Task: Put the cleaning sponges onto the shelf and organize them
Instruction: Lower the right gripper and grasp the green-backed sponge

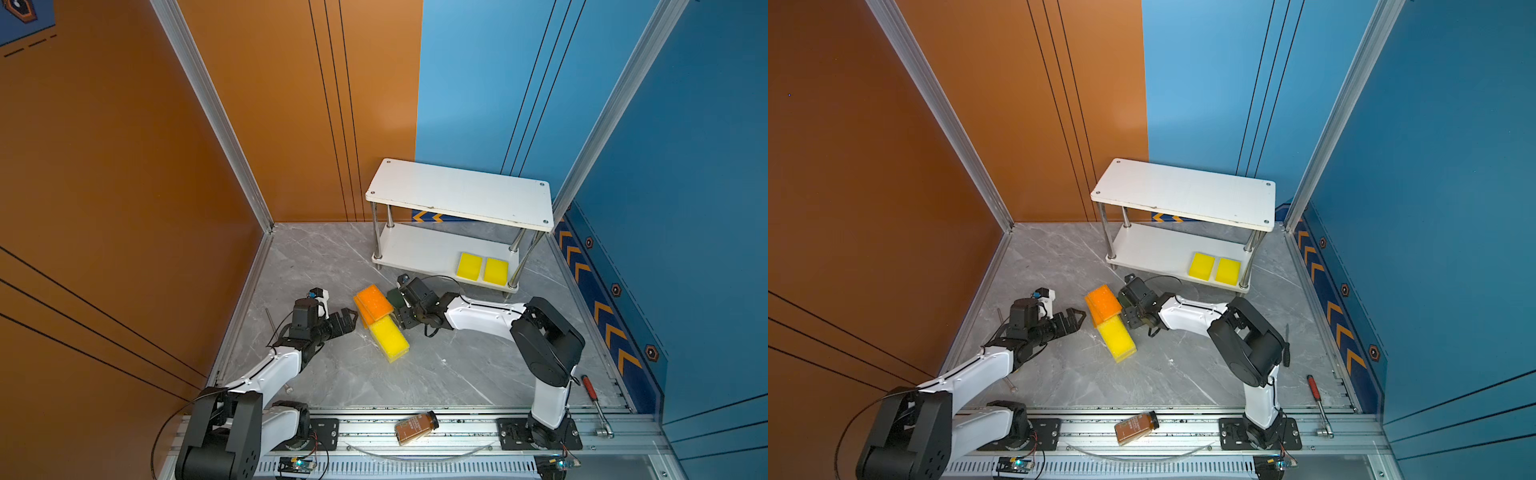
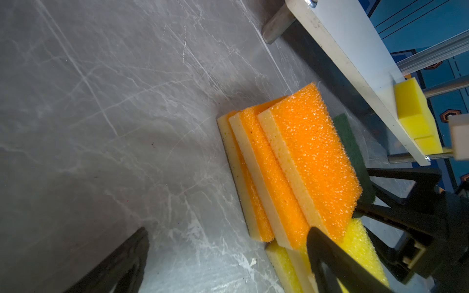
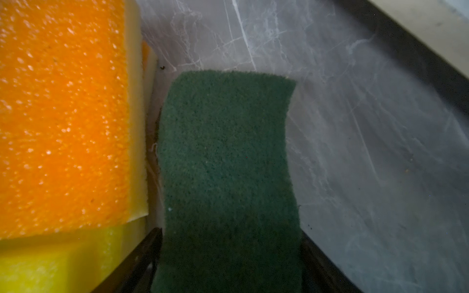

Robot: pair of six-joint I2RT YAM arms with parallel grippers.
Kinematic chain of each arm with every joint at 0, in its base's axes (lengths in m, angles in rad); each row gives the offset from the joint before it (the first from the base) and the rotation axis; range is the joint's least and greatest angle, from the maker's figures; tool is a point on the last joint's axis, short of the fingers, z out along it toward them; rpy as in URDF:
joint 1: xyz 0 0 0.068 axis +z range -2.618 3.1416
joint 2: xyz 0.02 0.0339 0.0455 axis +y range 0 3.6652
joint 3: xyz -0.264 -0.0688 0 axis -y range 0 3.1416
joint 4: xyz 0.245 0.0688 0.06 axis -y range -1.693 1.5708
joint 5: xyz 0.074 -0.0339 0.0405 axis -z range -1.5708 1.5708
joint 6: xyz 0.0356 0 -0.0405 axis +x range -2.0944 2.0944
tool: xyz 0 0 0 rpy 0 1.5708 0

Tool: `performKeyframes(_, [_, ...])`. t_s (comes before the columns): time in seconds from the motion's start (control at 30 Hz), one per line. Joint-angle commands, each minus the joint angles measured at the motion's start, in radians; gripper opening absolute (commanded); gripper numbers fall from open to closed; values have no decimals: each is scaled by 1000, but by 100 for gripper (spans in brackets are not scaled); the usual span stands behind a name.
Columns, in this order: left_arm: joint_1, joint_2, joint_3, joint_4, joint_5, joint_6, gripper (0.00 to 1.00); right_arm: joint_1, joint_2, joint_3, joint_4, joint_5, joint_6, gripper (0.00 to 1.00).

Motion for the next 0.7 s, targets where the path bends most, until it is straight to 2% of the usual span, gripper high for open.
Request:
performKeyframes(0.0, [-4, -5, -4, 4, 26, -5, 98, 4, -13, 1, -27, 33, 11, 73])
performKeyframes(0.67, [-8, -16, -3, 3, 17, -14, 98, -48, -136, -109, -25, 60, 37, 69])
